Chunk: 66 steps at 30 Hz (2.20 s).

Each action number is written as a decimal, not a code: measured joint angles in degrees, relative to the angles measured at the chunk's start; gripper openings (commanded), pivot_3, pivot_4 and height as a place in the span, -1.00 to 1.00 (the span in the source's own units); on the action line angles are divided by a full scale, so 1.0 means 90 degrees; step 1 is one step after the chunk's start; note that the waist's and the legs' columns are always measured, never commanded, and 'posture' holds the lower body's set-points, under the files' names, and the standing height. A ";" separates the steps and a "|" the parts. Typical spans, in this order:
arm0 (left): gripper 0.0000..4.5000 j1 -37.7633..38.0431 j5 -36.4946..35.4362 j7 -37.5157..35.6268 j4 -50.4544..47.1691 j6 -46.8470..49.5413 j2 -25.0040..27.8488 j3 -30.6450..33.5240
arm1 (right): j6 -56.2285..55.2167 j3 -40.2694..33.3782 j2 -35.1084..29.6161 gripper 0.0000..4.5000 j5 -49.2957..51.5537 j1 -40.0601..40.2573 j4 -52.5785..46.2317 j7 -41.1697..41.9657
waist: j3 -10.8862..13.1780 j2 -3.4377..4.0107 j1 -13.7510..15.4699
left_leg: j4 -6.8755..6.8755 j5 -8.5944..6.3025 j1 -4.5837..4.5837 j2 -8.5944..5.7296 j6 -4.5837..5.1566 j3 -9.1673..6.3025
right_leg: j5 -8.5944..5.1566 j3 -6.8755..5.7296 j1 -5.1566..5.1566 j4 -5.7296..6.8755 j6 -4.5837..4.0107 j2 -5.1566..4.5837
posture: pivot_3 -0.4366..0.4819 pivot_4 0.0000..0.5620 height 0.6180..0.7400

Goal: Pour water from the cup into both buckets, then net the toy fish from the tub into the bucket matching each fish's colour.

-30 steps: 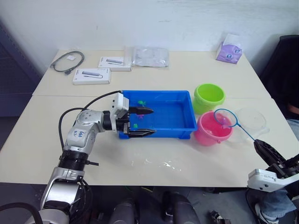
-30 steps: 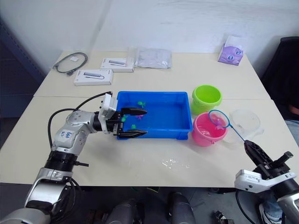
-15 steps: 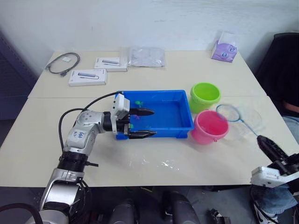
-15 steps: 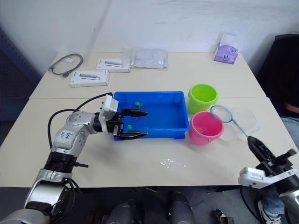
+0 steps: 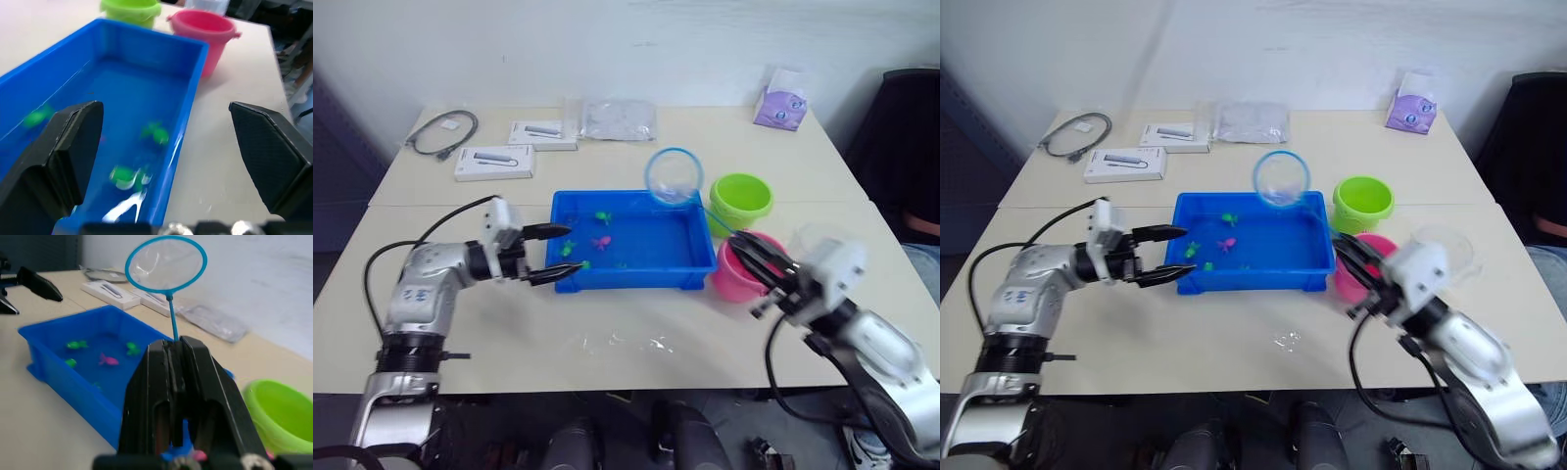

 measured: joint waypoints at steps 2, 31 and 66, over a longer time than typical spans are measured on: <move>0.97 0.0124 -0.0011 0.0033 0.0046 -0.0046 0.0088 0.0203 | 0.0792 0.0193 0.0002 -1.00 0.0034 -0.0476 0.0146 -0.0136 | 0.0000 0.0000 0.0064 | 0.0005 0.0000 -0.0016 -0.0005 0.0002 -0.0018 | 0.0000 -0.0029 -0.0001 -0.0008 0.0000 -0.0017 | -0.05 -0.47 1.00; 0.97 0.0571 -0.0032 0.0152 0.0184 -0.0496 0.0270 0.0553 | 0.3351 0.3006 0.0483 -1.00 -0.2391 -0.4775 0.3441 0.2418 | 0.0000 0.0000 -0.0076 | -0.0001 -0.0005 -0.0043 -0.0010 0.0011 -0.0034 | 0.0004 -0.0064 -0.0003 -0.0007 0.0008 -0.0021 | -0.05 -0.47 1.00; 0.97 -0.0655 -0.0081 -0.0740 0.0025 -0.0279 -0.0363 -0.0591 | 0.4091 -0.2565 0.0559 -1.00 0.0064 -0.0089 -0.0869 0.2117 | 0.0000 0.0001 0.0105 | 0.0006 0.0000 -0.0087 -0.0030 0.0012 -0.0072 | 0.0012 -0.0094 -0.0008 -0.0024 0.0020 0.0009 | -0.05 -0.47 1.00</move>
